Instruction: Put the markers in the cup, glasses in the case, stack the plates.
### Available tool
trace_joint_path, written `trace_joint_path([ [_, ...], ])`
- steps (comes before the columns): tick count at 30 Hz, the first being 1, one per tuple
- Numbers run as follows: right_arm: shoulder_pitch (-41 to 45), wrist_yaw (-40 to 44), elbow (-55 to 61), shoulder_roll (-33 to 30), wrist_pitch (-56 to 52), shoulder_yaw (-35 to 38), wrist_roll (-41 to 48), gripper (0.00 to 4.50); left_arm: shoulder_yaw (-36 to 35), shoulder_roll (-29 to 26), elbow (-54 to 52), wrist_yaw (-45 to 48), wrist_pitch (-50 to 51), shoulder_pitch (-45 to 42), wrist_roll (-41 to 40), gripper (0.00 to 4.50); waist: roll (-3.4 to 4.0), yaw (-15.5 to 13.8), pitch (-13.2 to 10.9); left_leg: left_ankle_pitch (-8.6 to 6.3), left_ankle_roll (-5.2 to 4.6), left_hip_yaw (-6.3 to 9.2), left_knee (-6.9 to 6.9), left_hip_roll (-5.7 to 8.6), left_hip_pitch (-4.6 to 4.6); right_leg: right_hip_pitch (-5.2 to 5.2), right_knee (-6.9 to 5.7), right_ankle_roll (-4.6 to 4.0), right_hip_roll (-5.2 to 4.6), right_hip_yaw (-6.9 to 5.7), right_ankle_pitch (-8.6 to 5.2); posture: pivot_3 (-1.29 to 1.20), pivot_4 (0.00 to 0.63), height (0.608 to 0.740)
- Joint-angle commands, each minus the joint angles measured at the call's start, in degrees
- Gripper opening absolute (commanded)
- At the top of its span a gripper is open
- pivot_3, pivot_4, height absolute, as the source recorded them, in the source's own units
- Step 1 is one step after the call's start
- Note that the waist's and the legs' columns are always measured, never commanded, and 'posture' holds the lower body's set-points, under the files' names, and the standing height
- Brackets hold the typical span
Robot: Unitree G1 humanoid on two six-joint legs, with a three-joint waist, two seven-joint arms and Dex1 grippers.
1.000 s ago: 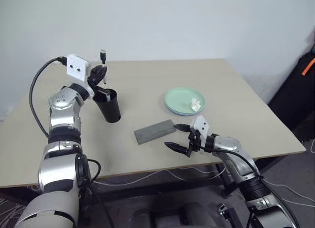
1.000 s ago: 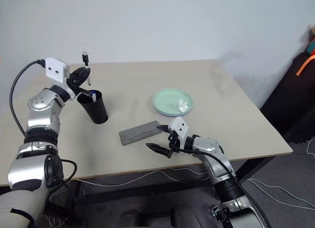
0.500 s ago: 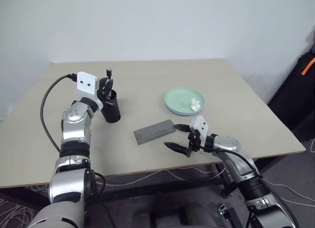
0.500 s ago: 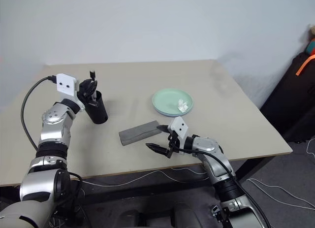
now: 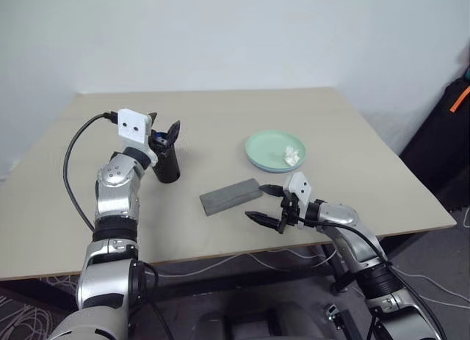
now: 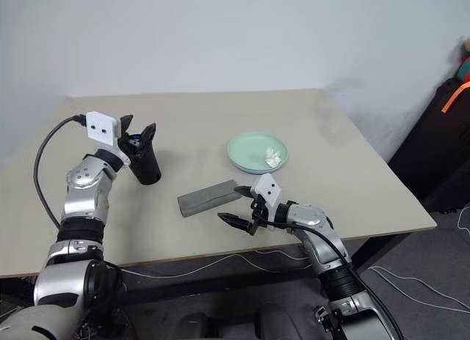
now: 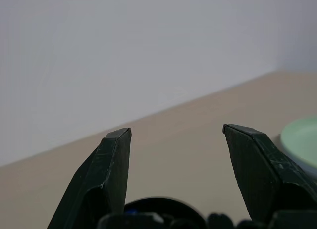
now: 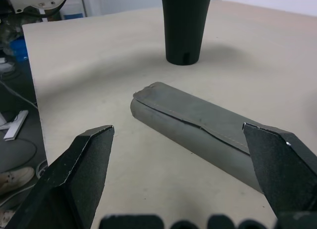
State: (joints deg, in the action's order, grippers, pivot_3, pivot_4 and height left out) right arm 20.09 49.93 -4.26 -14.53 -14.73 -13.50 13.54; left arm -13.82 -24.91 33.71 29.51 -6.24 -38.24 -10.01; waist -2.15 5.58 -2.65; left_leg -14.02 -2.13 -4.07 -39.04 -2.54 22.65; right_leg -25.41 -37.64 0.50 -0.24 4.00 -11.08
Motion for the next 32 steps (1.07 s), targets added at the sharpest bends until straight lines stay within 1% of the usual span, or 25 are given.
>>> trace_joint_path([
  [1,2.0,-0.4,-0.8,0.0,1.4,3.4,1.9,4.5,-1.5,0.6,-12.5,0.8,5.4,2.4,-5.9,3.1,0.0,0.0,0.0,0.0,0.0,0.0,0.0,0.0,0.0,0.0,0.0,0.0,0.0,0.01,0.0,0.0,0.0,0.74],
  [2,2.4,-0.3,-1.5,-0.1,1.8,3.7,1.8,4.5,-1.3,0.7,-15.7,1.1,7.2,3.8,-7.0,3.1,0.0,0.0,0.0,0.0,0.0,-0.01,0.02,0.0,-0.02,0.01,0.01,0.0,0.0,0.02,0.0,0.0,0.0,0.74],
  [6,5.4,-1.6,-6.1,0.7,2.9,6.5,2.2,4.5,0.0,-0.4,-34.1,3.1,16.3,15.0,-12.0,3.1,0.05,0.3,0.0,0.0,-0.01,-0.06,0.1,-0.01,-0.08,-0.01,0.0,-0.01,0.03,0.12,0.0,0.0,0.0,0.74],
  [8,6.6,-1.0,-7.7,0.1,3.1,8.0,2.9,4.5,1.1,-0.7,-40.6,2.9,19.5,19.9,-12.5,3.1,0.05,0.1,0.0,0.01,-0.01,-0.04,0.13,-0.03,-0.1,0.0,-0.01,-0.03,0.05,0.11,0.0,0.0,0.0,0.74],
  [11,8.3,-0.2,-9.7,-0.9,3.5,9.5,3.4,4.5,2.7,-1.6,-47.1,3.8,21.2,28.1,-11.5,3.1,0.09,0.0,0.0,0.01,-0.01,0.0,0.12,-0.03,-0.1,0.02,0.0,-0.17,0.05,0.09,-0.08,0.0,0.0,0.74],
  [12,8.6,0.4,-10.4,-1.5,3.7,10.0,3.6,4.5,3.4,-1.5,-48.4,3.4,21.7,29.4,-11.0,3.1,0.1,0.0,0.0,0.01,-0.01,-0.02,0.12,-0.02,-0.1,0.01,0.02,-0.19,0.04,0.1,-0.1,0.0,0.0,0.74],
  [16,10.1,2.2,-12.6,-3.5,3.8,11.3,3.8,4.5,4.4,-1.7,-47.8,1.9,20.1,33.4,-7.6,3.1,0.13,0.0,0.0,-0.02,0.05,0.0,0.1,0.0,-0.12,0.05,0.04,-0.19,-0.16,0.05,-0.1,0.0,0.0,0.74],
  [19,10.8,4.0,-13.8,-5.0,3.8,11.4,3.4,4.5,3.1,-0.6,-45.5,-0.1,17.8,34.8,-6.3,3.1,0.2,0.0,0.0,-0.07,0.13,-0.01,0.11,0.04,-0.13,0.05,0.03,-0.19,-0.22,0.01,-0.09,0.0,0.0,0.74],
  [23,11.0,4.7,-15.0,-6.3,4.1,11.9,3.1,4.5,3.7,1.0,-44.5,-2.3,15.8,36.8,-4.5,3.1,0.28,0.1,0.0,0.01,-0.02,-0.02,0.19,0.09,-0.12,0.02,0.07,-0.19,-0.17,0.01,-0.1,0.0,0.0,0.74],
  [29,11.0,5.2,-16.3,-6.6,4.6,11.7,2.9,4.5,4.7,3.1,-45.0,-4.2,14.5,39.2,-3.0,3.1,0.32,0.0,0.0,0.04,-0.06,-0.04,0.25,0.08,-0.11,-0.01,0.13,-0.19,-0.18,0.03,-0.11,0.0,0.0,0.74],
  [32,11.8,5.9,-18.6,-6.4,5.7,11.1,2.2,4.5,5.4,5.1,-46.1,-6.3,14.1,40.3,-2.1,3.1,0.32,0.0,0.0,0.02,-0.02,-0.04,0.24,0.07,-0.12,0.0,0.12,-0.19,-0.24,0.03,-0.11,0.0,0.0,0.74],
])
